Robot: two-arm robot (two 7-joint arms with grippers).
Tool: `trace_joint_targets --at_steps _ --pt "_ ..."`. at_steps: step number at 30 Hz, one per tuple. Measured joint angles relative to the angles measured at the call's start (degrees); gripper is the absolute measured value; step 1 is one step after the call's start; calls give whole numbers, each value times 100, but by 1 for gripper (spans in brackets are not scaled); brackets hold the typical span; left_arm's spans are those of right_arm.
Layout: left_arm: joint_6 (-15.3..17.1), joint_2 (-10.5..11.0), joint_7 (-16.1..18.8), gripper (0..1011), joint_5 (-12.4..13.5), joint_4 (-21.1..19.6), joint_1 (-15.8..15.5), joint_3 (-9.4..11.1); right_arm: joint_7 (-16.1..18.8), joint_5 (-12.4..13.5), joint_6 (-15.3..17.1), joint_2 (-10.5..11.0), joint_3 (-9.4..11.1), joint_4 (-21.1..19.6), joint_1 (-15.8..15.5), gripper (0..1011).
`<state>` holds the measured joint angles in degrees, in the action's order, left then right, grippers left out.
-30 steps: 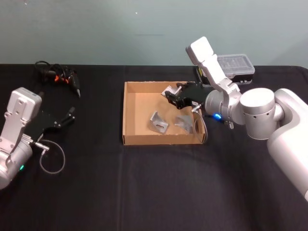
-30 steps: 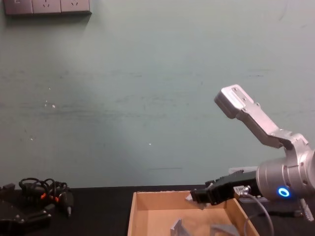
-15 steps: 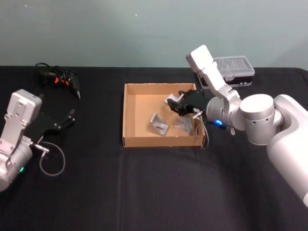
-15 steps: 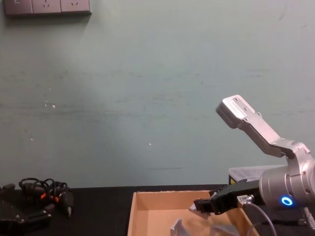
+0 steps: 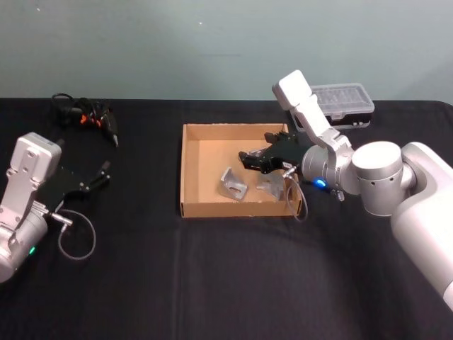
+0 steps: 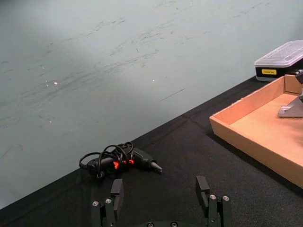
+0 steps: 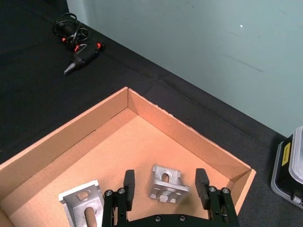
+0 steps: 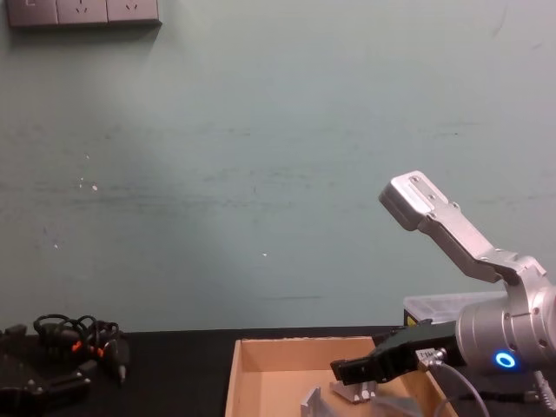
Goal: Use one hand to pick up the angle iron from the table and place it into the box.
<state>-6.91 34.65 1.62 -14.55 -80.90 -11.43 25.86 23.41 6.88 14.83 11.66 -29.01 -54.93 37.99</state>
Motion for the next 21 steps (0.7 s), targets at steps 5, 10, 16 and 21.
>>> trace_joint_targets --at_steps 5,10,16,21 --pt "0 0 0 1000 0 0 0 0 -4 -40 -91 -22 89 -48 -62 925" --pt "0 0 0 1000 0 0 0 0 -55 -62 -170 -13 187 -239 -185 1004" --pt "0 0 0 1000 0 0 0 0 -150 -57 -250 38 324 -641 -431 1004" --pt "0 0 0 1000 1 0 0 1 -316 -52 -342 154 480 -1211 -797 1004"
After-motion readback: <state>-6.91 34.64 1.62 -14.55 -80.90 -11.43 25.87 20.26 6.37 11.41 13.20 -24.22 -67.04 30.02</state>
